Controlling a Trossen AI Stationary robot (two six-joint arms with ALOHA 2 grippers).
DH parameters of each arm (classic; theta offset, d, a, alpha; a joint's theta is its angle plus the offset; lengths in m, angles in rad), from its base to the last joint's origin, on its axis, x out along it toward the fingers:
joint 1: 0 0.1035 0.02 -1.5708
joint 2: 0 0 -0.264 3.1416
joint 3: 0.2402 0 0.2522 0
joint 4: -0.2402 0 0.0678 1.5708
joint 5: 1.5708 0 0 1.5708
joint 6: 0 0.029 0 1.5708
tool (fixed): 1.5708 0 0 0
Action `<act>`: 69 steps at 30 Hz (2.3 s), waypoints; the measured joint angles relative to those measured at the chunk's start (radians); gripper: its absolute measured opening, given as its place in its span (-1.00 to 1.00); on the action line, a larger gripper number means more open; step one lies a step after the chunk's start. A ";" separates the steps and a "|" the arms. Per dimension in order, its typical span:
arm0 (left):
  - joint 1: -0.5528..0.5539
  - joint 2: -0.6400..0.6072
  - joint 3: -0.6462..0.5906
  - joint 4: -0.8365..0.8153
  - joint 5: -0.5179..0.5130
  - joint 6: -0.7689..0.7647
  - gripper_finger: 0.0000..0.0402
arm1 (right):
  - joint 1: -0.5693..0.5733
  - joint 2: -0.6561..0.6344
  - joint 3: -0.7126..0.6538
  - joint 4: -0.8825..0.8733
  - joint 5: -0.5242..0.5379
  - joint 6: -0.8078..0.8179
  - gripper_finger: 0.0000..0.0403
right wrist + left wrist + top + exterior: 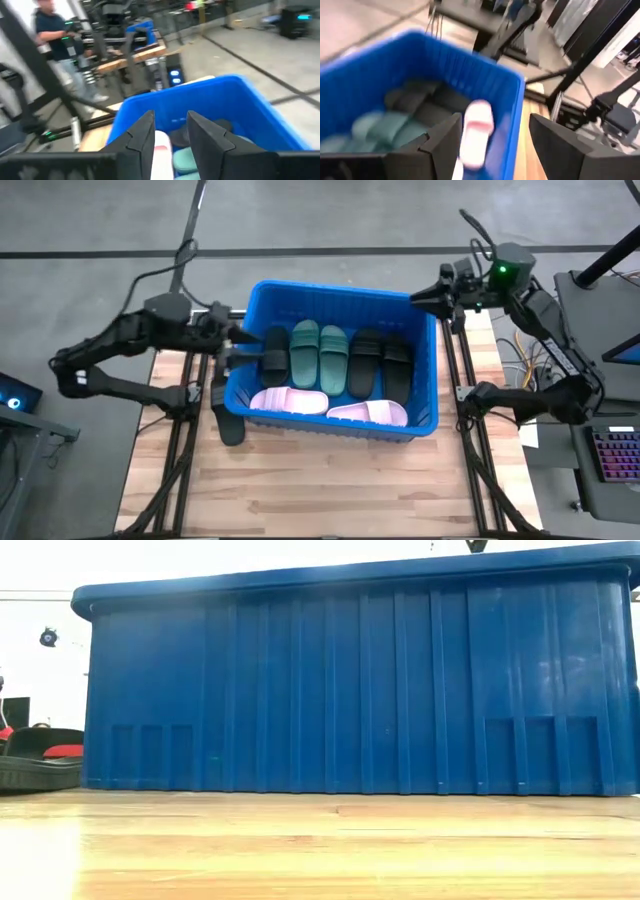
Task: Pick and place slides into bin
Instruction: Put the black slide into the blue container
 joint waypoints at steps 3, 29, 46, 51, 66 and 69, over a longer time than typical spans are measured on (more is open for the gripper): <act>0.000 -0.061 0.000 -0.171 -0.009 -0.050 0.09 | 0.016 -0.034 -0.013 -0.003 0.110 0.036 -0.48; -0.004 -0.237 -0.197 -0.791 -0.256 -0.117 0.09 | 0.167 -0.062 -0.273 0.200 0.312 0.195 -0.54; -0.007 -0.527 -0.619 -0.601 -0.119 -0.279 0.09 | 0.173 -0.074 -0.339 0.240 0.330 0.227 -0.59; -0.007 -0.510 -0.615 -0.588 -0.081 -0.269 0.09 | 0.173 -0.074 -0.342 0.241 0.361 0.201 -0.62; -0.139 -0.182 -0.509 -0.528 -0.132 -0.054 0.09 | 0.173 -0.074 -0.344 0.241 0.367 0.197 -0.64; -0.186 -0.177 -0.510 -0.521 -0.188 -0.081 0.09 | 0.173 -0.074 -0.344 0.241 0.367 0.187 -0.65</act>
